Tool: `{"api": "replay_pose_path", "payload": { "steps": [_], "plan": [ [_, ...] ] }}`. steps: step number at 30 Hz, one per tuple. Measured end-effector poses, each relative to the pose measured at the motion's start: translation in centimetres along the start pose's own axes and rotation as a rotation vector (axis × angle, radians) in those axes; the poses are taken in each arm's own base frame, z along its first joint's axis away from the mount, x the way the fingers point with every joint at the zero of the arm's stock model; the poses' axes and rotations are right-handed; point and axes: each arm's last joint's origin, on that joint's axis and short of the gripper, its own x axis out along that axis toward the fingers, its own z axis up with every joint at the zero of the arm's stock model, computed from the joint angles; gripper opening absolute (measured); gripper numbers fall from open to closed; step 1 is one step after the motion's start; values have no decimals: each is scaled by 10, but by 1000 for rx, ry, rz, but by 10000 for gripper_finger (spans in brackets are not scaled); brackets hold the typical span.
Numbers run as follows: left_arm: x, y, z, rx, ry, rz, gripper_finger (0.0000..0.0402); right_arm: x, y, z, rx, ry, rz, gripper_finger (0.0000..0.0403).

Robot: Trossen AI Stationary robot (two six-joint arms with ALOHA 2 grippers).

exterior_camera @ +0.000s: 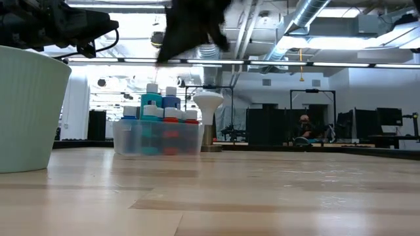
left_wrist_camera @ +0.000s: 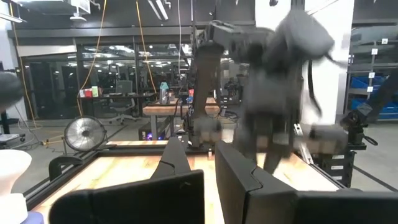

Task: Pick & Place Paint Supplies
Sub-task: Put the golden paint brush into the green cup

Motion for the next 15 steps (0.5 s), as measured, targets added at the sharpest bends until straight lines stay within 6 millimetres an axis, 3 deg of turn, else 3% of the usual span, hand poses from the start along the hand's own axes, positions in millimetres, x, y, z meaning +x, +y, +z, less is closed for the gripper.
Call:
{"api": "replay_pose_path", "payload": {
  "steps": [7,13,15],
  "plan": [
    [0,0,1,-2,-7,0,1,-88,13,63,20,-587,118,0],
    [0,0,1,-2,-8,0,1,-116,21,86,-82,-937,125,0],
    [0,0,1,-2,-10,1,1,-112,23,89,-102,-998,125,0]
  ]
}}
